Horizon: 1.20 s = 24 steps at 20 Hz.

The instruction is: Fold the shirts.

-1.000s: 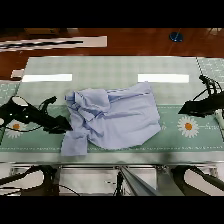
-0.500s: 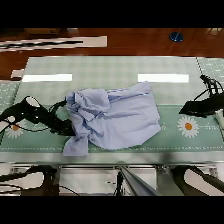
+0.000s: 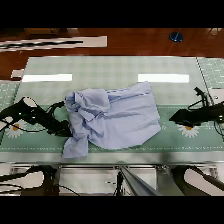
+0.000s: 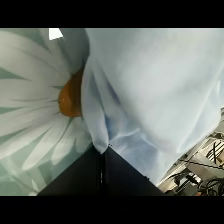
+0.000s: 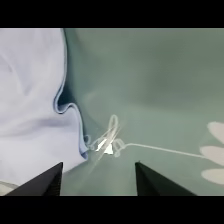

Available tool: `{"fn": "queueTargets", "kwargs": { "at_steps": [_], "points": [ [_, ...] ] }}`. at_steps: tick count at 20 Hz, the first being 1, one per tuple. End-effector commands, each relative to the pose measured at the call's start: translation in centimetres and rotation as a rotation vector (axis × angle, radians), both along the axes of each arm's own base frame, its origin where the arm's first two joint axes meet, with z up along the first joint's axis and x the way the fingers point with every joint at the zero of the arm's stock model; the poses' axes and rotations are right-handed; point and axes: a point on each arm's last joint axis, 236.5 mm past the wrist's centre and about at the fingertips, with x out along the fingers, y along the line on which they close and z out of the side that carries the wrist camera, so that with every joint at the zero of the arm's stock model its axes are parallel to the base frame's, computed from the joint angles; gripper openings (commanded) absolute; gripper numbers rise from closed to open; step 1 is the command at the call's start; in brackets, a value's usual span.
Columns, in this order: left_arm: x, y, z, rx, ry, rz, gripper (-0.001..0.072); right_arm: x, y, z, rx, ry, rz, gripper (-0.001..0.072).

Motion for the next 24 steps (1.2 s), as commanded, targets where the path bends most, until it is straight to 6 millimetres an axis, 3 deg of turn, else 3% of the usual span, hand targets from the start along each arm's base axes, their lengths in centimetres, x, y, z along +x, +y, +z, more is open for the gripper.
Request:
{"fn": "queueTargets", "kwargs": {
  "at_steps": [1,5,8,10,11,12,13,15,17,19,21,22,24],
  "points": [
    [-0.3,-0.2,0.4,-0.017,0.015,-0.001,0.0029,-1.6,3.4,-2.3,0.044,0.016,0.041,0.0531],
    [-0.5,-0.4,0.6,-0.026,0.026,-0.005,0.0029,-2.3,5.4,-4.1,0.01,0.025,0.063,0.053],
    [-0.5,-0.4,0.7,-0.027,0.026,-0.005,0.0029,-1.0,6.5,-4.8,-0.046,-0.022,0.063,0.05],
    [-0.6,-0.4,0.7,-0.029,0.029,-0.006,0.0029,-0.1,7.3,-5.2,-0.072,-0.035,0.033,0.0394],
    [-0.7,-0.4,0.8,-0.031,0.032,-0.008,0.0029,-0.2,7.8,-5.5,-0.071,-0.025,0.041,0.0263],
    [-0.8,-0.4,0.9,-0.034,0.038,-0.011,0.0029,-0.5,8.1,-5.7,-0.067,-0.012,0.051,0.0068],
    [-1.0,-0.5,1.0,-0.038,0.044,-0.015,0.0029,-0.7,8.3,-5.7,-0.06,-0.004,0.053,0.0025],
    [-0.7,-0.7,1.8,-0.063,0.018,-0.035,0.0028,-0.9,8.6,-4.1,-0.034,-0.011,0.095,0.0025],
    [1.6,-2.3,5.0,-0.164,-0.099,-0.011,0.0028,0.2,8.4,-0.2,-0.015,-0.093,0.13,0.0025],
    [5.5,-4.5,11.9,-0.313,-0.324,0.032,0.0028,2.8,7.6,6.5,-0.03,-0.275,0.127,0.0025],
    [9.1,-5.1,21.4,-0.408,-0.639,0.077,0.0027,5.1,6.2,15.8,-0.079,-0.524,0.081,0.0025],
    [10.1,-4.9,26.7,-0.424,-0.81,0.088,0.0028,5.7,5.5,21.4,-0.114,-0.67,0.044,0.0025],
    [10.0,-4.0,35.8,-0.377,-1.118,0.073,0.0028,5.1,4.0,32.2,-0.188,-0.93,-0.038,0.0025]
  ]
}}
